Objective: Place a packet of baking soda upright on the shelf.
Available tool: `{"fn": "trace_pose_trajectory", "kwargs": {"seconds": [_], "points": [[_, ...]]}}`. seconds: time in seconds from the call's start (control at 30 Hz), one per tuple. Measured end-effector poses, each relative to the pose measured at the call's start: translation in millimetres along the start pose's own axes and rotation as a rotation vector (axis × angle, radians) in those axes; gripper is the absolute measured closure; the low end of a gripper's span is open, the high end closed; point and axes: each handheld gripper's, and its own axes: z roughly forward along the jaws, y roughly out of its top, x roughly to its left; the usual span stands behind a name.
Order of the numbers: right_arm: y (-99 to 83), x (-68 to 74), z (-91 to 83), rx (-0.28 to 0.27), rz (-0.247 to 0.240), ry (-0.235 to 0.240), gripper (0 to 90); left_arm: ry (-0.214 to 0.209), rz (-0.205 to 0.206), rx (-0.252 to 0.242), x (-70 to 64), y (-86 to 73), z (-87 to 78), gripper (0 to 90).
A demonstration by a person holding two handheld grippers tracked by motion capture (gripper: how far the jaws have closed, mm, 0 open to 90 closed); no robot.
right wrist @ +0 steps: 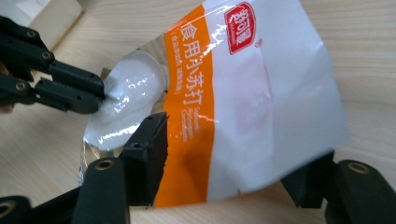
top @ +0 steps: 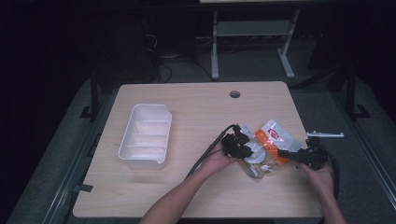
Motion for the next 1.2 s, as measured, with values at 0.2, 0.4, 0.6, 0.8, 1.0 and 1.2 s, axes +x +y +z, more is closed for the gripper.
{"fn": "trace_pose_trajectory", "kwargs": {"seconds": [0.2,0.4,0.6,0.8,1.0,1.2], "points": [[2.0,8.6,5.0,0.020,-0.044,-0.031,57.0,0.012,0.030,0.005,-4.8,-0.3,-0.8,70.8],[0.4,7.2,5.3,0.014,-0.025,-0.032,67.6,-0.003,0.038,-0.011,-6.2,-3.1,-8.8,66.9],[-0.6,10.1,5.0,0.005,-0.043,-0.030,78.1,-0.001,0.008,-0.062,-5.0,-19.7,-32.2,63.4],[-0.5,13.6,4.4,0.006,-0.071,-0.031,85.1,0.004,-0.006,-0.095,-5.8,-33.5,-49.1,62.7],[0.6,18.0,2.9,0.010,-0.099,-0.038,87.7,-0.004,0.001,-0.116,-12.4,-47.1,-59.3,62.8],[3.0,23.4,-2.4,0.012,-0.131,-0.031,88.1,0.000,0.008,-0.120,-18.8,-71.5,-72.0,60.7]]}}
